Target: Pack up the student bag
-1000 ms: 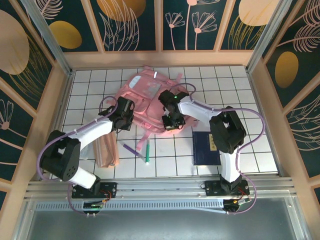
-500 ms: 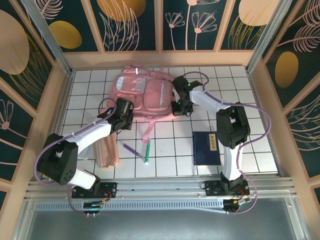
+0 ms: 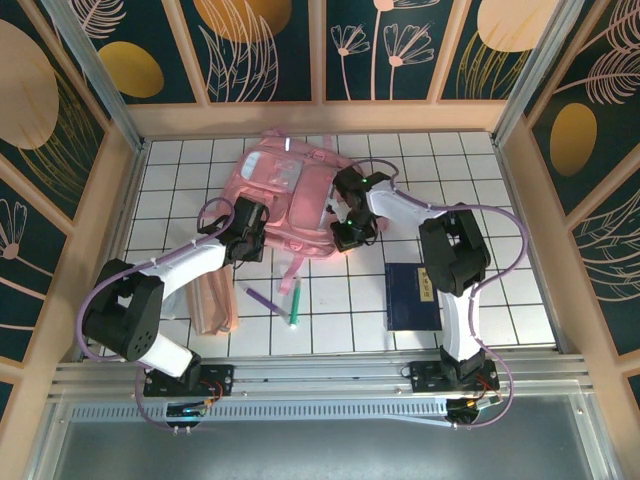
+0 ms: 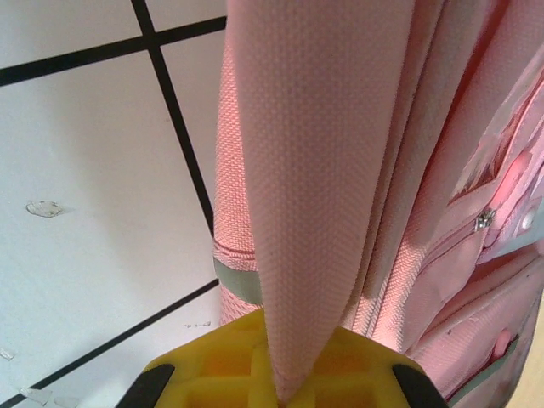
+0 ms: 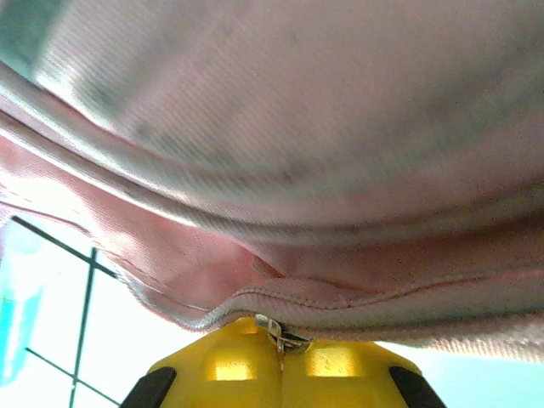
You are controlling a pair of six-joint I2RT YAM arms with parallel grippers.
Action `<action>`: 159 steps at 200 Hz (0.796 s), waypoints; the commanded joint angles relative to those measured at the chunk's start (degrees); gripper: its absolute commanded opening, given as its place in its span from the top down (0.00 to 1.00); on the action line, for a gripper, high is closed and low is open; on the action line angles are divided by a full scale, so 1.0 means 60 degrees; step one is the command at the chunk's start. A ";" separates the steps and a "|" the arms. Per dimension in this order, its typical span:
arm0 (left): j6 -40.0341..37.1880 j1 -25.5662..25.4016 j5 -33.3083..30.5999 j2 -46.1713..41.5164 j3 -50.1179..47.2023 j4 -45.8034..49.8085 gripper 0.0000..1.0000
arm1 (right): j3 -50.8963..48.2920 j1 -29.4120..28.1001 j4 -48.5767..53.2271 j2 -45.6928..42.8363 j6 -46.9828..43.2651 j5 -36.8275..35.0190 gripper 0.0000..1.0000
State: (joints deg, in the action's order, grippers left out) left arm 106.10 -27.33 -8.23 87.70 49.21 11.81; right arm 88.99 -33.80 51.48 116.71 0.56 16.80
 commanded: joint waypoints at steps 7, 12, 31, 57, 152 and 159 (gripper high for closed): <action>0.0419 -0.0103 0.0202 -0.0183 0.0226 -0.0607 1.00 | 0.0578 -0.0453 0.0623 0.0356 0.0294 0.1111 1.00; 0.0434 -0.0103 0.0186 -0.0199 0.0221 -0.0621 1.00 | 0.0652 -0.0503 0.0678 0.0376 0.0345 0.1080 1.00; 0.0479 -0.0109 0.0163 -0.0217 0.0250 -0.0673 1.00 | 0.0916 -0.0734 0.0919 0.0562 0.0582 0.0630 1.00; 0.0553 -0.0161 0.0161 -0.0203 0.0248 -0.0782 1.00 | 0.1036 -0.1145 0.0994 0.0844 0.0985 0.0317 1.00; -0.2784 -0.0206 -0.1377 -0.1000 -0.0033 -0.1024 0.49 | 0.0935 -0.0491 0.0809 0.0314 0.0787 -0.1105 1.00; -0.3792 -0.0194 -0.1535 -0.1081 0.0026 -0.1061 0.38 | 0.0986 -0.0375 0.0876 0.0253 0.0686 -0.1235 1.00</action>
State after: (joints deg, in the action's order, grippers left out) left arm 100.44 -27.88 -12.99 84.88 48.27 9.45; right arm 93.47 -38.81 56.99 121.10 7.35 14.72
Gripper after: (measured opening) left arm 0.364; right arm 0.054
